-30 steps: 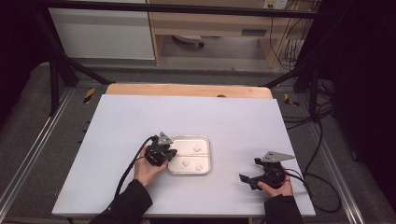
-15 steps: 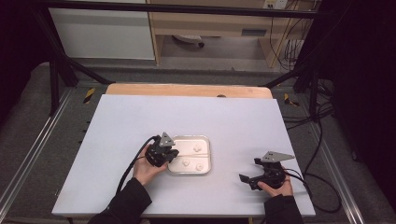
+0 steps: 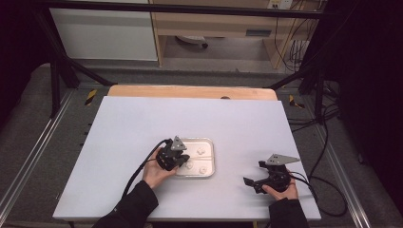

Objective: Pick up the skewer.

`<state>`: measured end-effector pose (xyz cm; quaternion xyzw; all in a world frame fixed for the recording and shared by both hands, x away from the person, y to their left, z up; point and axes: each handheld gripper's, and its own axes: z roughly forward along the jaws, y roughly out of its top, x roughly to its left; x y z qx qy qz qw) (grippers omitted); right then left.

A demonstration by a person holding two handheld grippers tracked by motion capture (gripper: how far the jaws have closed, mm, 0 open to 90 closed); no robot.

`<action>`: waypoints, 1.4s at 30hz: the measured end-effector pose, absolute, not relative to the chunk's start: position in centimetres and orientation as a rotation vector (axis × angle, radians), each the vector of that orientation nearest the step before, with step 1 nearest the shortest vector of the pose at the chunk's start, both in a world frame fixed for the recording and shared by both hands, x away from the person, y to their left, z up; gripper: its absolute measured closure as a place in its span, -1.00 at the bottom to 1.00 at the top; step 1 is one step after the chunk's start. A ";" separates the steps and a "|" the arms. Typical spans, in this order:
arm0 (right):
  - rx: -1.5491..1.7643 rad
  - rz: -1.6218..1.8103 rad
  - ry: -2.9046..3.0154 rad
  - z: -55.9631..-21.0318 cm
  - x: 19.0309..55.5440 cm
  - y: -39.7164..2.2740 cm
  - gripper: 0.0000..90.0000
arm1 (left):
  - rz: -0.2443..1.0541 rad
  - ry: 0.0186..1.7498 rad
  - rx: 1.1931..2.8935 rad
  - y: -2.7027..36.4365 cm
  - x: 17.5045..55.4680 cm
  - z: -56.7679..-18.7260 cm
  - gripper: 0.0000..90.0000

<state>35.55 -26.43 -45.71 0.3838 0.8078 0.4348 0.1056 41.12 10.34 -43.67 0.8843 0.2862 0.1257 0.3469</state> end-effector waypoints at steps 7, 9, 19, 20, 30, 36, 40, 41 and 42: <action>1.134 1.283 2.381 -45.7 35.5 -26.4 -0.97 | 0.316 0.713 2.294 8.6 41.3 -43.8 1.00; 1.129 1.284 2.381 -45.7 35.5 -26.4 -0.97 | 0.317 0.704 2.296 7.9 41.3 -43.7 1.00; 1.131 1.292 2.380 -45.7 35.5 -26.4 -0.97 | 0.327 0.674 2.315 5.0 41.3 -44.0 1.00; 1.133 1.292 2.380 -45.7 35.5 -26.4 -0.97 | 0.333 0.672 2.309 4.6 41.3 -44.1 1.00; 1.133 1.295 2.380 -45.7 35.6 -26.4 -0.97 | 0.375 0.731 2.277 4.3 42.1 -44.4 1.00; 1.132 1.295 2.381 -45.7 35.5 -26.4 -0.96 | 0.387 0.725 2.268 4.7 42.2 -44.1 1.00; 1.128 1.291 2.382 -45.7 35.6 -26.4 -0.96 | 0.412 0.672 2.274 6.0 42.1 -42.8 1.00; 1.127 1.290 2.383 -45.7 35.6 -26.4 -0.96 | 0.410 0.663 2.283 6.5 42.2 -42.6 0.96; 1.127 1.290 2.383 -45.7 35.5 -26.4 -0.96 | 0.409 0.658 2.301 7.0 42.4 -42.4 0.91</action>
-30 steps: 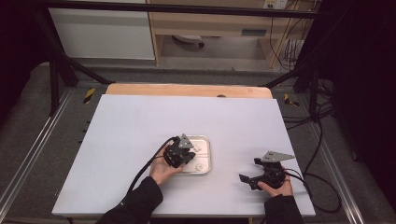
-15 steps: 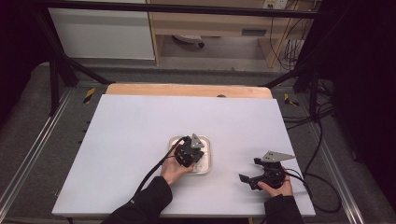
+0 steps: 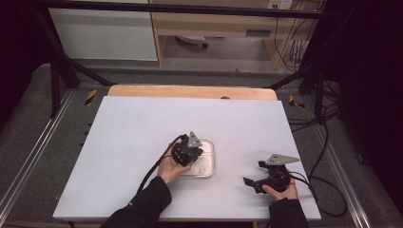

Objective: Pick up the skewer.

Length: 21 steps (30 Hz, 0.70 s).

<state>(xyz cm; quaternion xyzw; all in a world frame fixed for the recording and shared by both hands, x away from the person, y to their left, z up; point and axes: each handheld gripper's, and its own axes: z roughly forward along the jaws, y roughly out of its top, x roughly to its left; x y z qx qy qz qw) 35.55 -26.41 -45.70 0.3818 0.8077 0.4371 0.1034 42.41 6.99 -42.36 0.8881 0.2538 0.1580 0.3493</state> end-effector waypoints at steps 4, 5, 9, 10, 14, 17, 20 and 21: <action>1.131 1.288 2.385 -45.7 35.6 -26.4 -0.96 | 0.390 0.683 2.331 8.9 43.4 -42.2 0.77; 1.126 1.288 2.384 -45.8 35.6 -26.4 -0.96 | 0.378 0.684 2.333 9.3 43.7 -42.3 0.73; 1.132 1.289 2.385 -45.8 35.6 -26.3 -0.96 | 0.319 0.671 2.375 9.8 44.1 -43.0 0.56; 1.132 1.289 2.385 -45.8 35.6 -26.3 -0.96 | 0.306 0.667 2.386 9.8 44.1 -43.2 0.54; 1.132 1.289 2.387 -45.8 35.6 -26.3 -0.96 | 0.279 0.664 2.389 9.6 44.3 -43.7 0.56; 1.131 1.288 2.386 -45.8 35.6 -26.3 -0.96 | 0.283 0.648 2.392 9.5 44.3 -43.7 0.65; 1.133 1.285 2.389 -45.8 35.6 -26.3 -0.96 | 0.278 0.638 2.399 9.6 44.3 -43.6 0.76; 1.132 1.287 2.389 -45.8 35.6 -26.3 -0.96 | 0.274 0.637 2.399 9.6 44.3 -43.6 0.77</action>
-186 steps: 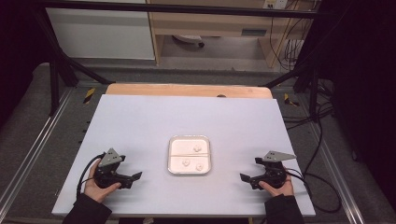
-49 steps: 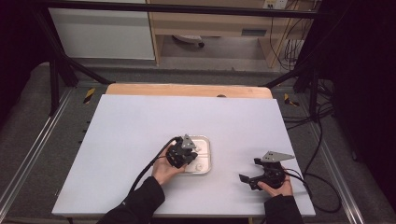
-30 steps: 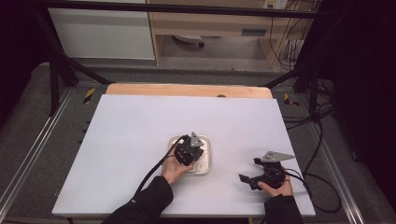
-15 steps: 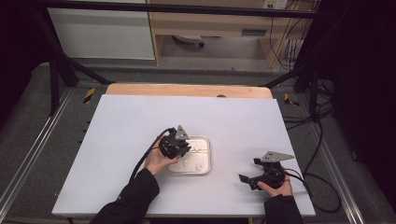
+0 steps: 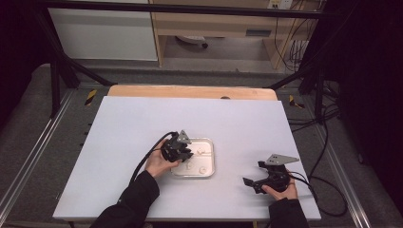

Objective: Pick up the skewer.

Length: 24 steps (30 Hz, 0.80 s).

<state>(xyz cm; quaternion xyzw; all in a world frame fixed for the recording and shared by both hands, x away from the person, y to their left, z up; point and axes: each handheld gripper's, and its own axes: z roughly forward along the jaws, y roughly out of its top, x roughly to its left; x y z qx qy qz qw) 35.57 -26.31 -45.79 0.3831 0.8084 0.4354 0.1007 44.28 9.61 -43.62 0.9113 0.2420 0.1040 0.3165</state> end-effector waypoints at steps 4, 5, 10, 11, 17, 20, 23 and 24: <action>1.131 1.285 2.389 -45.8 35.6 -26.3 -0.96 | 0.274 0.621 2.403 9.6 44.2 -43.6 0.82; 1.131 1.285 2.390 -45.8 35.6 -26.3 -0.96 | 0.269 0.619 2.400 9.6 44.2 -43.6 0.83; 1.131 1.284 2.390 -45.8 35.6 -26.3 -0.96 | 0.261 0.586 2.409 9.5 43.8 -43.5 0.92; 1.129 1.284 2.390 -45.8 35.6 -26.3 -0.96 | 0.262 0.575 2.415 9.4 43.7 -43.5 0.95; 1.126 1.283 2.391 -45.8 35.6 -26.3 -0.96 | 0.271 0.545 2.415 9.3 43.1 -43.3 0.97; 1.130 1.283 2.390 -45.8 35.6 -26.3 -0.96 | 0.279 0.548 2.395 9.4 43.0 -42.9 0.97; 1.129 1.283 2.389 -45.8 35.6 -26.3 -0.96 | 0.283 0.556 2.379 9.6 42.9 -42.7 0.97; 1.130 1.282 2.390 -45.8 35.6 -26.3 -0.96 | 0.280 0.558 2.366 9.8 42.7 -42.4 0.97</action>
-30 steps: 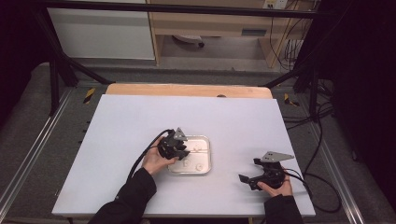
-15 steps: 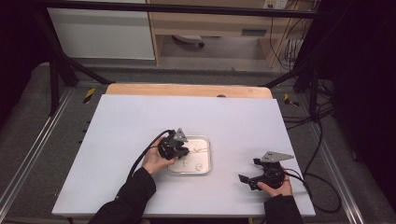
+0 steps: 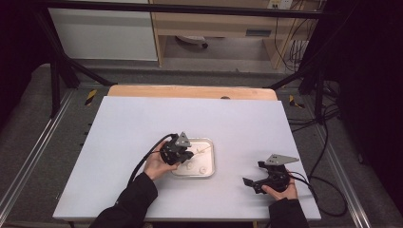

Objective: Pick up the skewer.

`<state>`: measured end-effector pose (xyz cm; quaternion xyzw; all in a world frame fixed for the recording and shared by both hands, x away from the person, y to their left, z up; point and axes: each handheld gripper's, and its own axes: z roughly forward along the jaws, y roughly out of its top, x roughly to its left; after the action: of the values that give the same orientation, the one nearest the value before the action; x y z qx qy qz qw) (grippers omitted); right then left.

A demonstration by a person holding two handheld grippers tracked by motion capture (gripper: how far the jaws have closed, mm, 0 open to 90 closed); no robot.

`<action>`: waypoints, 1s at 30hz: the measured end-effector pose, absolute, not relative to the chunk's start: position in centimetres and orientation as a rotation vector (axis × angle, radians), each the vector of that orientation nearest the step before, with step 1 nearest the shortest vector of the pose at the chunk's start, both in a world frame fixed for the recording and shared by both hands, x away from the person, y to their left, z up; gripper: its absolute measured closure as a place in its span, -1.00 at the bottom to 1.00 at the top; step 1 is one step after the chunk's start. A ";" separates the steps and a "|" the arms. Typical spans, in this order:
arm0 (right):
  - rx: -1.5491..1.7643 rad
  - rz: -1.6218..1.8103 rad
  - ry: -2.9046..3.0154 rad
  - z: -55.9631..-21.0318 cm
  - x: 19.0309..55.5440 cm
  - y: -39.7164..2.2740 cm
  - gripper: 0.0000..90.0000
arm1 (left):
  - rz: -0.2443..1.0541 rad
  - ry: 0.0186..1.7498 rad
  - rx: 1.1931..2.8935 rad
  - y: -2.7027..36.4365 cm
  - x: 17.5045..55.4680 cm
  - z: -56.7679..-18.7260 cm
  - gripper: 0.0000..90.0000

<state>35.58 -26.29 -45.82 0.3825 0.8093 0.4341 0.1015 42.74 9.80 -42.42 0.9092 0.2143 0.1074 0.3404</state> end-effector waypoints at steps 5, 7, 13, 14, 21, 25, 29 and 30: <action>1.130 1.285 2.387 -45.8 35.6 -26.3 -0.96 | 0.283 0.572 2.344 10.3 42.2 -42.0 0.97; 1.126 1.283 2.387 -45.8 35.6 -26.3 -0.97 | 0.282 0.581 2.335 10.5 41.8 -41.8 0.97; 1.087 1.262 2.399 -45.3 35.5 -25.8 -0.98 | 0.276 0.572 2.345 10.6 40.7 -41.2 0.97; 1.070 1.252 2.403 -45.2 35.5 -25.6 -0.98 | 0.278 0.571 2.347 10.6 40.6 -41.1 0.97; 0.920 1.122 2.421 -43.8 35.2 -23.6 -0.97 | 0.275 0.567 2.358 9.7 39.7 -40.1 0.97; 0.816 1.049 2.432 -42.9 34.9 -22.4 -0.97 | 0.271 0.557 2.364 8.8 39.4 -39.5 0.97; 0.709 0.975 2.441 -42.4 34.5 -21.3 -0.94 | 0.268 0.541 2.370 8.0 39.1 -39.2 0.97; 0.709 0.975 2.441 -42.4 34.5 -21.3 -0.94 | 0.267 0.536 2.374 7.7 39.0 -39.1 0.97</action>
<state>34.54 -21.31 -42.42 0.2548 0.8770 0.3503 0.2080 39.01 7.68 -39.07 0.9119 0.2061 0.1027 0.3398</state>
